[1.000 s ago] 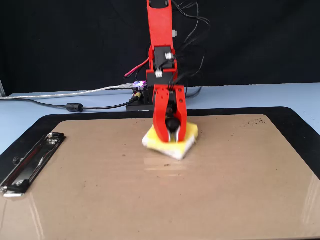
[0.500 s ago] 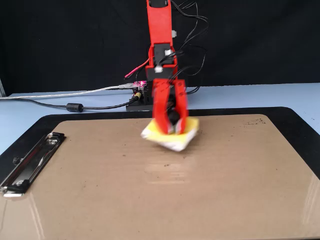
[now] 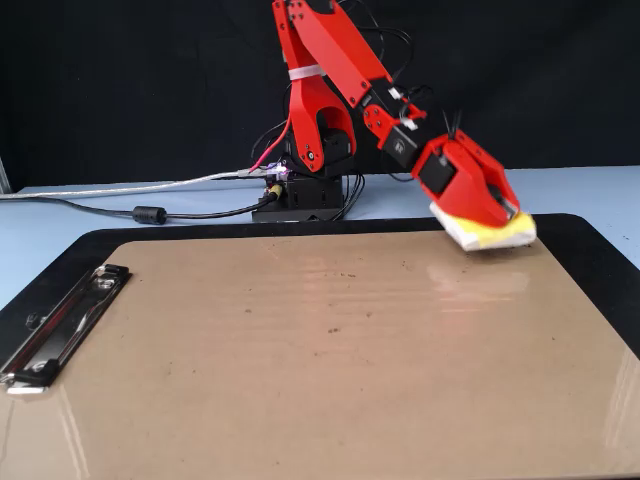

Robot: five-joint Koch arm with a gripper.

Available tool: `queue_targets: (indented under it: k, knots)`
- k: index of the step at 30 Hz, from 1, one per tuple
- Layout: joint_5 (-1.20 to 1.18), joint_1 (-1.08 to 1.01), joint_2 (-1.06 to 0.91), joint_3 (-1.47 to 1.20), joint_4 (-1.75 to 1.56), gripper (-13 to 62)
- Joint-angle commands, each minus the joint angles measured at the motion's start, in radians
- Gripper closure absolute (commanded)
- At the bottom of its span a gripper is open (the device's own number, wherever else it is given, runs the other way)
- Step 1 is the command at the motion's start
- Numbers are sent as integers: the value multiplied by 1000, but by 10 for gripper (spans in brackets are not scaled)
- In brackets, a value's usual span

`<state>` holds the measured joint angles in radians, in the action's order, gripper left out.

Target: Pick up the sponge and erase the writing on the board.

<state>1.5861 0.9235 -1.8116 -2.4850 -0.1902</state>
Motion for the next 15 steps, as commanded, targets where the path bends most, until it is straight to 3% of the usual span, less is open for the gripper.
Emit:
queue_targets:
  k: [1,7,8,9,10,11,12,15]
  knots:
    - [28,15,6,57,-35,573]
    - [29,72,164,155,-84,571]
    - [31,78,179,161,-103,540]
    - [29,81,181,163,-112,456]
    - [28,84,179,163,-117,306]
    - [23,83,178,163,-109,206]
    - [25,80,166,166,-101,160]
    - [34,81,74,184,-61,161]
